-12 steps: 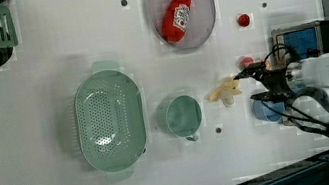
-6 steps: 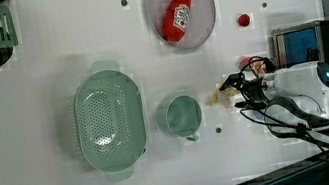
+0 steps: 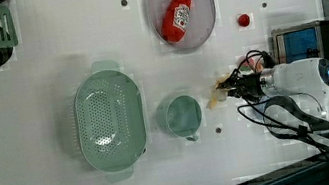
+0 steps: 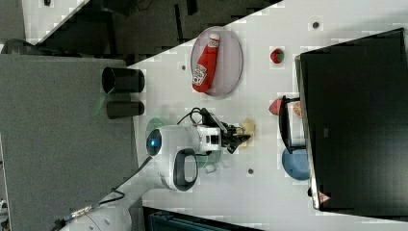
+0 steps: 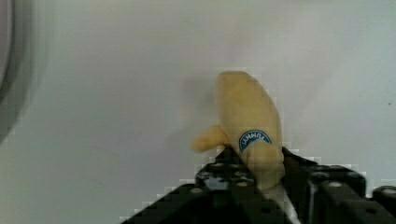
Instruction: Pick banana from table and place on oven.
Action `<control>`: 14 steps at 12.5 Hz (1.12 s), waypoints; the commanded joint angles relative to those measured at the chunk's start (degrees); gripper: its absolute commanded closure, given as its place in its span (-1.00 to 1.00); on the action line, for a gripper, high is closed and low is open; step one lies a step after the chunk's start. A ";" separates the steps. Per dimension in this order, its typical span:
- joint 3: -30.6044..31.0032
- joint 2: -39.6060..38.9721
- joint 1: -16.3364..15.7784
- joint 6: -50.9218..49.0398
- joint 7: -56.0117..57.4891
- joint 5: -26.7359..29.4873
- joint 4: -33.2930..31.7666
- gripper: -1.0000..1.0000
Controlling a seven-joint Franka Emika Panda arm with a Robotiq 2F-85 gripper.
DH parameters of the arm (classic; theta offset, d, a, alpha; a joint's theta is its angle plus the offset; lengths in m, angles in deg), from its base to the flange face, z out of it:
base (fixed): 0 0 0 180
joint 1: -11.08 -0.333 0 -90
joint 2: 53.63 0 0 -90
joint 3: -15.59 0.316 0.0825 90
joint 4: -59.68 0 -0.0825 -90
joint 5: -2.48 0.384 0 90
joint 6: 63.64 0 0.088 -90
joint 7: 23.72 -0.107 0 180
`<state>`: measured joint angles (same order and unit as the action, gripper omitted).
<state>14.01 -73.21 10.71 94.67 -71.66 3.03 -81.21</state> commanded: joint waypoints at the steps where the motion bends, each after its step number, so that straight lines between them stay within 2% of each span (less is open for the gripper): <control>1: -0.84 1.80 0.93 -0.58 -2.38 -0.14 0.22 0.64; 4: -0.32 8.31 0.93 -1.62 -2.38 -0.14 0.40 0.64; 6: -0.12 15.89 0.89 -7.33 -2.36 -0.14 1.12 0.64; 10: 0.33 30.29 0.88 -31.51 -2.36 -0.13 7.51 0.64; 14: -0.68 36.74 1.27 -50.38 -2.21 -0.14 16.23 0.64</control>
<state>13.75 -35.07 11.57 47.70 -71.66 2.06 -63.09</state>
